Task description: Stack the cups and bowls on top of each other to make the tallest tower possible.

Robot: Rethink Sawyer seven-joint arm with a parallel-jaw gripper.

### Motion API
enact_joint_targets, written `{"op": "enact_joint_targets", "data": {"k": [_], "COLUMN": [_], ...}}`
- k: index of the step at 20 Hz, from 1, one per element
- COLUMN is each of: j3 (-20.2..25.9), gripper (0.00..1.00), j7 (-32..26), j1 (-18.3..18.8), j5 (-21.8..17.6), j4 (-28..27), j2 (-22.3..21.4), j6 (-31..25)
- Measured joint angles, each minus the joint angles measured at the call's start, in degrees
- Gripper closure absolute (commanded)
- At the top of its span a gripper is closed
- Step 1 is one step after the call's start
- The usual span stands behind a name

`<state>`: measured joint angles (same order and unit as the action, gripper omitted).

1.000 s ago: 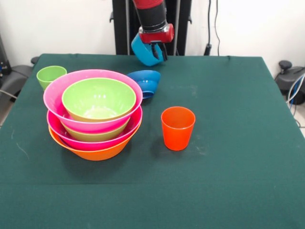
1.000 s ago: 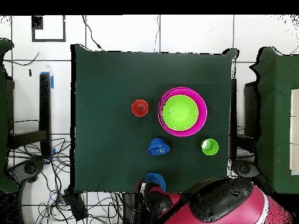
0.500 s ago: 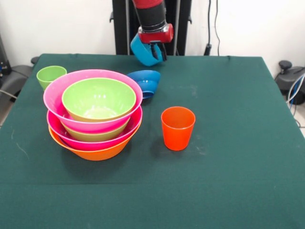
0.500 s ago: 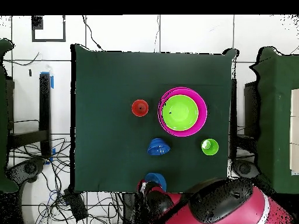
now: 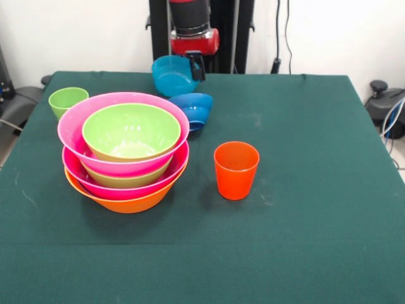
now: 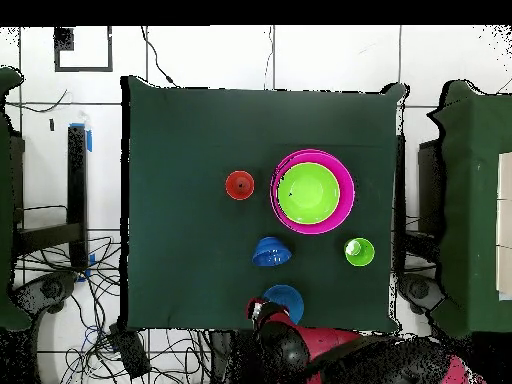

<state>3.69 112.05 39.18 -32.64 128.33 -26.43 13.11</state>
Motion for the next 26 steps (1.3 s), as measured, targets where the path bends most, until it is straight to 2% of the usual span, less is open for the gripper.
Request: {"op": "enact_joint_targets", "data": {"k": [9,15,26], "j3": [2.43,4.73,6.89], "gripper": [1.0,1.0,1.0], "j7": [0.0,0.0,0.0], "j1": [1.48,2.83,3.33], "j5": [0.27,0.88,0.99], "j4": [0.05,0.06,0.05], "j2": [-8.78,-12.44,-13.45], "j6": [-9.99,-14.03,-14.61]}}
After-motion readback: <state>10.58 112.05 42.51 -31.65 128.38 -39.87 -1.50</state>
